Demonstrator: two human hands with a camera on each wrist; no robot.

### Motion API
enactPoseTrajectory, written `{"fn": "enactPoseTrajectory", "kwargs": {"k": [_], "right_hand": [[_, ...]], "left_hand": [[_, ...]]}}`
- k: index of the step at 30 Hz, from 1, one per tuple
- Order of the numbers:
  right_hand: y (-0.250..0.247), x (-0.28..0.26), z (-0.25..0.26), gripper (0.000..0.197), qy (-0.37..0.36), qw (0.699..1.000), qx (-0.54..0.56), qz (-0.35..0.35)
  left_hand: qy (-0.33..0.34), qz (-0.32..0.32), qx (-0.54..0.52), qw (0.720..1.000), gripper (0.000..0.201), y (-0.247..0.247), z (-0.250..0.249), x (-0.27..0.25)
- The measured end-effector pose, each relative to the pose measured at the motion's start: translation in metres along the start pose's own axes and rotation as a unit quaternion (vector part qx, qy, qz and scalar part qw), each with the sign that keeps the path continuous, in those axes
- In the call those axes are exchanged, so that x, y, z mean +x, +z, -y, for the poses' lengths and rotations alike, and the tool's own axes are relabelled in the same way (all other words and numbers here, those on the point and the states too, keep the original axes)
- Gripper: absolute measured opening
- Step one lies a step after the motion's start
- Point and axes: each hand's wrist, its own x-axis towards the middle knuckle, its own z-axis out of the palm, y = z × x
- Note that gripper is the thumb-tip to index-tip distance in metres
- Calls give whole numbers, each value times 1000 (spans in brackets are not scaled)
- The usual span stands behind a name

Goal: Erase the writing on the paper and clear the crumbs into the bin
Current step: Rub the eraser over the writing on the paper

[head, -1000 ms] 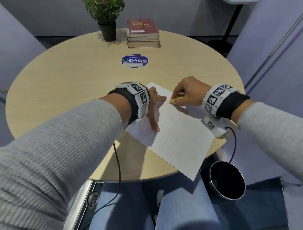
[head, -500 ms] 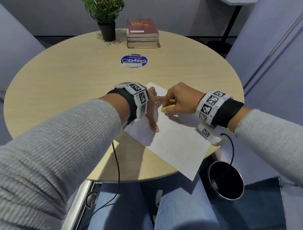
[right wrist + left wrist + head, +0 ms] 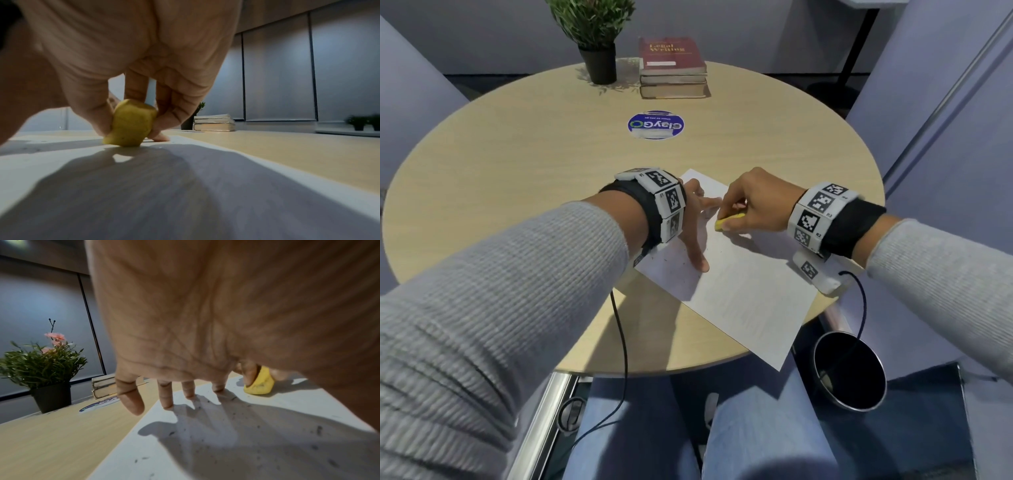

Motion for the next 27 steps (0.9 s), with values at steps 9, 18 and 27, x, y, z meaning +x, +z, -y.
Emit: {"fn": "enactPoseTrajectory", "kwargs": {"k": [9,18,27], "right_hand": [[1,-2,4,13,-12,1000,3,2],[-3,-6,-3,14,-1,1000,1,9],[-5,-10,-7,16,5,1000,5,7]], "left_hand": [[11,-33,32,999,111,4,1,-2],[-1,-17,-15,1000,119,2,-1,-6],[8,-26,-19,999,138,4,-3,-7]]}}
